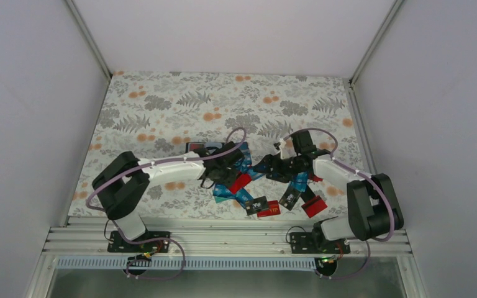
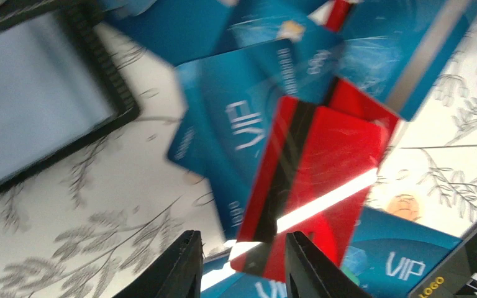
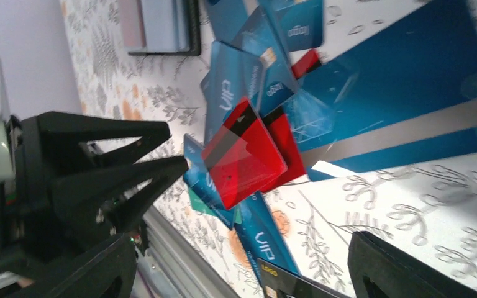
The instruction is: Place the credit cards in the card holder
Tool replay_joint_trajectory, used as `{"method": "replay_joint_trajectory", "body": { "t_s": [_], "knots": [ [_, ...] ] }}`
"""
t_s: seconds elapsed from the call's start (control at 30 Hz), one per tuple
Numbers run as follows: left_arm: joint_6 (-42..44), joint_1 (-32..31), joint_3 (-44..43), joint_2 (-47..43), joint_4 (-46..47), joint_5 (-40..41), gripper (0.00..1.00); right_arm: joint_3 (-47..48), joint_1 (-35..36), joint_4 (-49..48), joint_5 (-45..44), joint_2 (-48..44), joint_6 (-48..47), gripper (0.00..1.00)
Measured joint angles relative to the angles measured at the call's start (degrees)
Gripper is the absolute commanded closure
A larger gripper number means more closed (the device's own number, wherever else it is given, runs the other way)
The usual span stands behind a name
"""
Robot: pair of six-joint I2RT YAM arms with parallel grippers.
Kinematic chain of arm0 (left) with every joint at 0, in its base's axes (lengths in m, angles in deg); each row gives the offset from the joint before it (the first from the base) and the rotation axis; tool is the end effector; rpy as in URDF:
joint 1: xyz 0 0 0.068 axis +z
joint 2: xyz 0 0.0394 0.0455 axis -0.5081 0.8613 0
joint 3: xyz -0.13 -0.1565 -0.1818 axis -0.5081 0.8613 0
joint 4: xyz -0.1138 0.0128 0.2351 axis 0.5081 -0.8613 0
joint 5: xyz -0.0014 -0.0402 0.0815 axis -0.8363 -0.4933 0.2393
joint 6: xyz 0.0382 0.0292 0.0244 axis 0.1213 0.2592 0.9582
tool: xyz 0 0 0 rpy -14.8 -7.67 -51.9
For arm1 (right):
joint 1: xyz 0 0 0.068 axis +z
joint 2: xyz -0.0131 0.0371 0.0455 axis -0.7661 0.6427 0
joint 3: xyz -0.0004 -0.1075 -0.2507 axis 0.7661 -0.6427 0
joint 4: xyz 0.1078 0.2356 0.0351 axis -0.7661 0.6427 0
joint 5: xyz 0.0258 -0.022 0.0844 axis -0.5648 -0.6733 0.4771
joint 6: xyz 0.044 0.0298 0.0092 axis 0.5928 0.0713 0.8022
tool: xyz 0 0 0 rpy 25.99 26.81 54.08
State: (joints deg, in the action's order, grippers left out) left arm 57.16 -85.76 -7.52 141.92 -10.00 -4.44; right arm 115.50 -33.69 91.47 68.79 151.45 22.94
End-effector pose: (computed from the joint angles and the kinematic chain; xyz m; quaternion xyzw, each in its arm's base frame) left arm 0.1915 -0.2702 0.1740 0.2281 0.9543 -0.0932 0.1691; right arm 0.2196 0.0904 0.1643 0.0046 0.9080 0.4168 0.0424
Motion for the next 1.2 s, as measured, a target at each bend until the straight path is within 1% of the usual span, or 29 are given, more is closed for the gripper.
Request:
{"method": "replay_joint_trajectory", "body": {
  "t_s": [0.17,0.23,0.4,0.67,1.2],
  "knots": [
    [-1.0,2.7,5.3,-3.8,1.9,-2.6,0.84,-0.2,1.6,-4.6,4.3,3.0,0.7,0.21],
    [-1.5,2.8,6.3,-4.0,2.8,-3.4,0.87,-0.2,2.2,-6.1,5.4,4.2,0.7,0.22],
    [-1.8,3.3,7.8,-3.9,4.5,-5.0,0.89,-0.2,4.1,-9.0,7.2,7.2,0.4,0.24],
    [-1.8,3.7,7.9,-3.9,6.0,-5.6,0.91,-0.2,5.4,-12.2,7.8,10.8,0.0,0.24],
    [-1.7,3.7,9.7,-2.9,6.3,-8.2,0.93,-0.1,5.4,-13.0,7.2,14.3,-0.9,0.25]
  ]
}}
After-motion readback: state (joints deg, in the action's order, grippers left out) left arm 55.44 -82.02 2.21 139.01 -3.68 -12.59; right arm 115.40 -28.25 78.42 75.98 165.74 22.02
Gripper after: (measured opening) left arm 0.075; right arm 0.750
